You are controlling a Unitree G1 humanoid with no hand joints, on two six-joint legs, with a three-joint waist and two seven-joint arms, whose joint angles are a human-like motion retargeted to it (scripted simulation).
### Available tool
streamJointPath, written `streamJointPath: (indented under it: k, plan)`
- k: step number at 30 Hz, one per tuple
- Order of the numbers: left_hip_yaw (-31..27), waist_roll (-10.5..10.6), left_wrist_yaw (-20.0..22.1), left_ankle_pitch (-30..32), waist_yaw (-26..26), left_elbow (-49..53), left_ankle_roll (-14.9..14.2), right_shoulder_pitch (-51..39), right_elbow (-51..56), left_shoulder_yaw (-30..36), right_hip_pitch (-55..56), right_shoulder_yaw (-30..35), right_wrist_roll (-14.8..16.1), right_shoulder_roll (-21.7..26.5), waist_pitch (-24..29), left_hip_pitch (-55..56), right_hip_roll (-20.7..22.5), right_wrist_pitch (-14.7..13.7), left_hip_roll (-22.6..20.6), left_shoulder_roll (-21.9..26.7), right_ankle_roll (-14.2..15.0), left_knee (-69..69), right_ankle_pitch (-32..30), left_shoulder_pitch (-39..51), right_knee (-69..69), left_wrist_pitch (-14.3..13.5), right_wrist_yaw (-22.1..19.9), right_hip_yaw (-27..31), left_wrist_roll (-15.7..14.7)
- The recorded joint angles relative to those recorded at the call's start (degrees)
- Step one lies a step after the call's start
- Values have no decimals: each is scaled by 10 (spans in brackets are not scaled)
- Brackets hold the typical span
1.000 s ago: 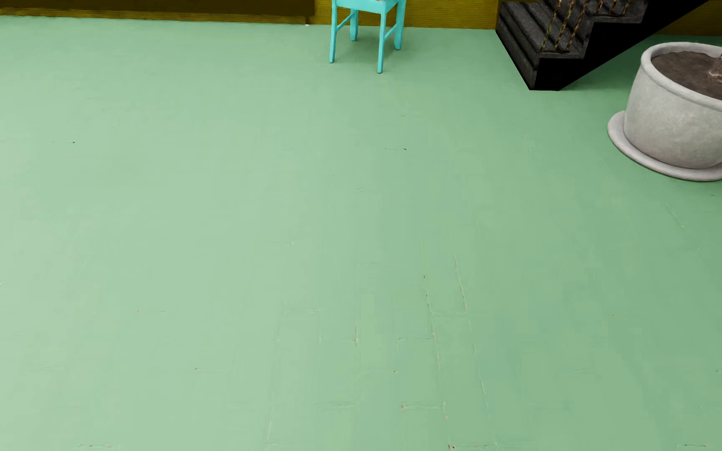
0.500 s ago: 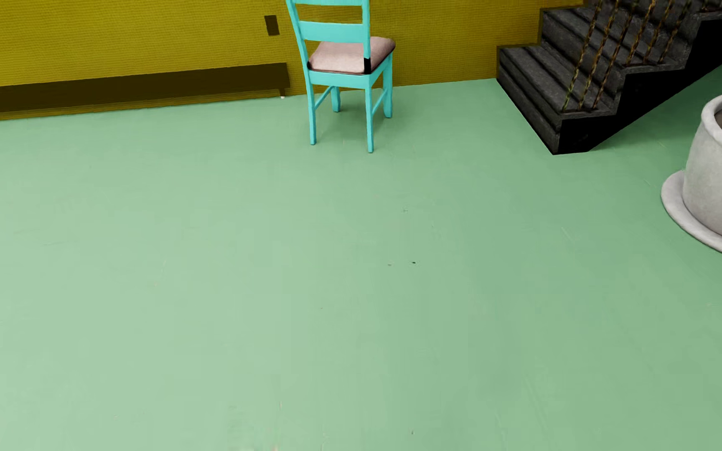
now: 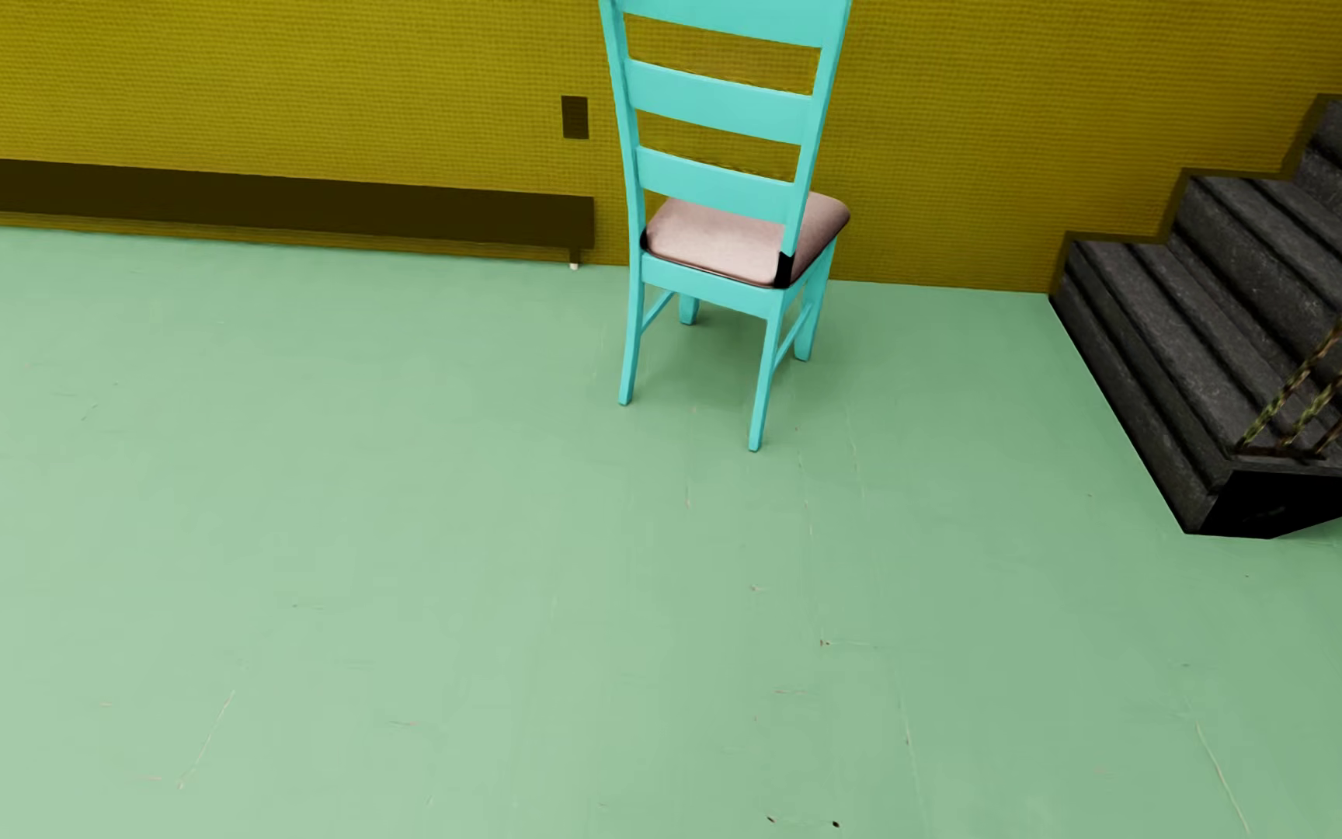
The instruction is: Approach chair
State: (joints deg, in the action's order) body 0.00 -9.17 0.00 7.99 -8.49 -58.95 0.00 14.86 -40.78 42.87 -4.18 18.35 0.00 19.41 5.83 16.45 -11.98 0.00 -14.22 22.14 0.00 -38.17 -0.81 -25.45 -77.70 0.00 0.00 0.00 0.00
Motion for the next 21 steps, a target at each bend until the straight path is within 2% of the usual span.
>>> streamJointPath:
  k: [1,2,4,6,7,8,9,10,11,12,13,14,15,16,17,18,19,20,21]
  plan:
    - [0,7,0,-41,32,41,0,7,-52,-24,54,41,0,-3,0,-64,12,0,-6,4,0,32,93,21,-32,0,0,0,0]
    - [0,28,0,-82,76,64,0,30,-84,-34,94,57,0,-2,1,-126,39,0,9,2,0,56,142,51,-17,0,0,0,0]
    - [0,51,0,-161,158,149,0,72,-129,-74,166,88,0,7,-3,-216,60,0,41,12,0,102,144,110,133,0,0,0,0]
    - [0,64,0,-217,226,215,0,114,-150,-144,202,80,0,13,-14,-273,45,0,60,11,0,132,128,172,362,0,0,0,0]
    - [0,62,0,-249,237,248,0,127,-161,-167,215,85,0,14,-23,-289,40,0,59,16,0,139,72,203,456,0,0,0,0]
    - [0,64,0,-276,239,265,0,143,-162,-190,238,88,0,15,-34,-302,34,0,71,18,0,134,-115,227,672,0,0,0,0]
    - [0,65,0,-291,243,296,0,155,-164,-207,258,92,0,15,-37,-323,34,0,82,26,0,127,-103,241,705,0,0,0,0]
    - [0,64,0,-289,246,320,0,164,-167,-231,286,90,0,13,-34,-346,35,0,87,26,0,111,59,241,489,0,0,0,0]
    - [0,61,0,-275,256,342,0,165,-174,-255,296,114,0,15,-44,-363,32,0,91,19,0,80,46,220,433,0,0,0,0]
    - [0,73,0,-224,269,324,0,171,-182,-256,299,85,0,11,-49,-371,36,0,109,10,0,29,12,208,370,0,0,0,0]
    - [0,92,0,-127,263,288,0,168,-192,-256,275,82,0,14,-45,-375,63,0,132,-11,0,-45,22,182,318,0,0,0,0]
    - [0,93,0,-39,263,252,0,159,-178,-219,240,56,0,16,-42,-340,85,0,137,-19,0,-151,60,158,316,0,0,0,0]
    - [0,96,0,2,272,214,0,147,-164,-176,206,33,0,7,-42,-267,107,0,143,-24,0,-291,66,151,326,0,0,0,0]
    - [0,95,0,-4,265,66,0,129,-133,-140,156,13,0,3,-33,-214,124,0,134,-28,0,-400,62,175,349,0,0,0,0]
    - [0,86,0,-18,247,32,0,109,-101,-124,115,3,0,-5,-30,-166,130,0,128,-28,0,-446,83,161,371,0,0,0,0]
    - [0,79,0,-16,204,-2,0,88,-64,-87,60,-9,0,-8,-16,-134,133,0,114,-28,0,-445,88,142,397,0,0,0,0]
    - [0,62,0,-13,187,-10,0,69,-19,-118,31,-18,0,-14,-20,-92,113,0,149,-33,0,-383,89,107,410,0,0,0,0]
    - [0,66,0,48,123,2,0,61,32,-195,-1,-33,0,-15,-14,-59,120,0,138,-38,0,-265,73,62,438,0,0,0,0]
    - [0,63,0,100,132,-45,0,40,71,-35,-38,-31,0,-6,-22,-48,116,0,139,-24,0,-104,44,71,472,0,0,0,0]
